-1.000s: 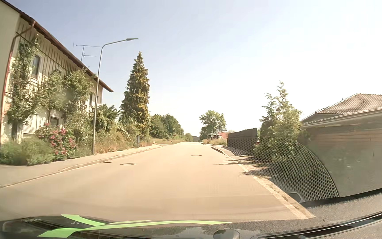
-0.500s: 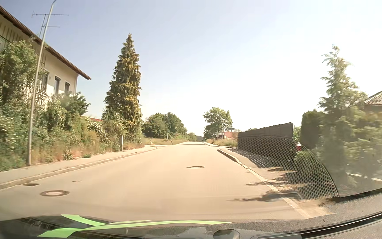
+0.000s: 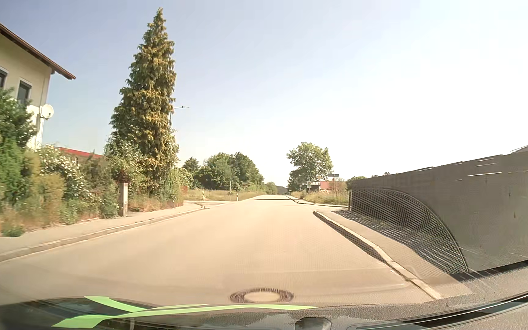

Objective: Follow the waypoints while adhering to traffic rules and regulations

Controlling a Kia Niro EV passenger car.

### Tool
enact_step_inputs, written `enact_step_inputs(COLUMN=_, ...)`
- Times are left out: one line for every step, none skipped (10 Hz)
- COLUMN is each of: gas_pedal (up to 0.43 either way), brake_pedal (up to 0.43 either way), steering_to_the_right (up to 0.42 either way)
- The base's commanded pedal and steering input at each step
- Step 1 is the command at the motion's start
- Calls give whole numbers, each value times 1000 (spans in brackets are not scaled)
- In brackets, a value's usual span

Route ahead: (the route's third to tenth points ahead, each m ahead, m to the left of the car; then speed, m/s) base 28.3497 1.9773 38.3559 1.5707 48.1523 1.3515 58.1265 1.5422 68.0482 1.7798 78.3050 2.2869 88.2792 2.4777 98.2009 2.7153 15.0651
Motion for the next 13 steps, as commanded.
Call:
enact_step_inputs(gas_pedal=209, brake_pedal=0, steering_to_the_right=-10)
enact_step_inputs(gas_pedal=220, brake_pedal=0, steering_to_the_right=-9)
enact_step_inputs(gas_pedal=228, brake_pedal=0, steering_to_the_right=-4)
enact_step_inputs(gas_pedal=228, brake_pedal=0, steering_to_the_right=-3)
enact_step_inputs(gas_pedal=228, brake_pedal=0, steering_to_the_right=-3)
enact_step_inputs(gas_pedal=220, brake_pedal=0, steering_to_the_right=-3)
enact_step_inputs(gas_pedal=197, brake_pedal=0, steering_to_the_right=-3)
enact_step_inputs(gas_pedal=177, brake_pedal=0, steering_to_the_right=-3)
enact_step_inputs(gas_pedal=177, brake_pedal=0, steering_to_the_right=-3)
enact_step_inputs(gas_pedal=189, brake_pedal=0, steering_to_the_right=-2)
enact_step_inputs(gas_pedal=220, brake_pedal=0, steering_to_the_right=-1)
enact_step_inputs(gas_pedal=240, brake_pedal=0, steering_to_the_right=-1)
enact_step_inputs(gas_pedal=240, brake_pedal=0, steering_to_the_right=-1)
